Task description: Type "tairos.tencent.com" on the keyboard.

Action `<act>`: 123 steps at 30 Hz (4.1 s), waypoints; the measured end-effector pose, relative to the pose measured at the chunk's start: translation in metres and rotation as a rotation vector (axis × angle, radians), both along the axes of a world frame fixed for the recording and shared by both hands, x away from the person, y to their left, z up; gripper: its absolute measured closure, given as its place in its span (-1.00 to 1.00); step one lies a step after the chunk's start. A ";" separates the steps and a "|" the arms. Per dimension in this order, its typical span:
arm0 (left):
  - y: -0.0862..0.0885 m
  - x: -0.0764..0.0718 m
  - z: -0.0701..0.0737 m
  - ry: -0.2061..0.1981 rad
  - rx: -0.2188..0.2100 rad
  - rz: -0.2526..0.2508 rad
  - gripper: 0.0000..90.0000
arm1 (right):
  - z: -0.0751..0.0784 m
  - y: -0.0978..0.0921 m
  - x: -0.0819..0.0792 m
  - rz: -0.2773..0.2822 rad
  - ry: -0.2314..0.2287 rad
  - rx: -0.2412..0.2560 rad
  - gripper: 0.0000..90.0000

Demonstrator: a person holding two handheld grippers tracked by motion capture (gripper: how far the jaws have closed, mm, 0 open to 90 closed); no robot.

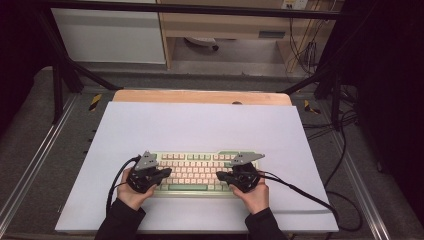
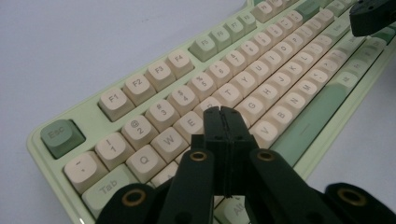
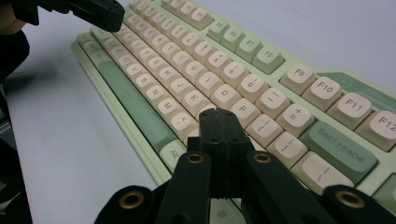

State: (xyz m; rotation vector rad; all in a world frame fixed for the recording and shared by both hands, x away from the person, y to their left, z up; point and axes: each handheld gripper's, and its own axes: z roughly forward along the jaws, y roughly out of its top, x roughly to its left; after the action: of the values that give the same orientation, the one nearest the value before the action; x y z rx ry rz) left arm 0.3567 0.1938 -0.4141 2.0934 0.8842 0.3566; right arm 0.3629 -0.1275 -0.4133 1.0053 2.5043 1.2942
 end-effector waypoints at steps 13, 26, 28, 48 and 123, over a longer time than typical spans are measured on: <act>0.017 -0.005 -0.005 0.012 -0.017 0.025 1.00 | -0.006 0.014 0.003 0.024 0.012 -0.023 1.00; 0.016 -0.005 -0.010 0.023 -0.021 0.014 1.00 | -0.017 0.020 0.003 0.038 0.033 -0.026 1.00; 0.017 -0.005 -0.010 0.022 -0.020 0.014 1.00 | -0.017 0.020 0.003 0.036 0.033 -0.024 1.00; 0.017 -0.005 -0.009 0.020 -0.021 0.014 1.00 | -0.014 0.017 0.002 0.041 0.010 -0.034 1.00; -0.006 -0.010 -0.007 -0.002 0.002 -0.034 1.00 | 0.000 0.000 0.001 0.011 -0.013 -0.020 1.00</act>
State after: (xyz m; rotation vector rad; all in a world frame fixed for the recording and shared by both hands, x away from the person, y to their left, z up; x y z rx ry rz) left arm 0.3470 0.1873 -0.4214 2.1074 0.8465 0.3420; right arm 0.3638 -0.1274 -0.4135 0.9774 2.5113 1.2717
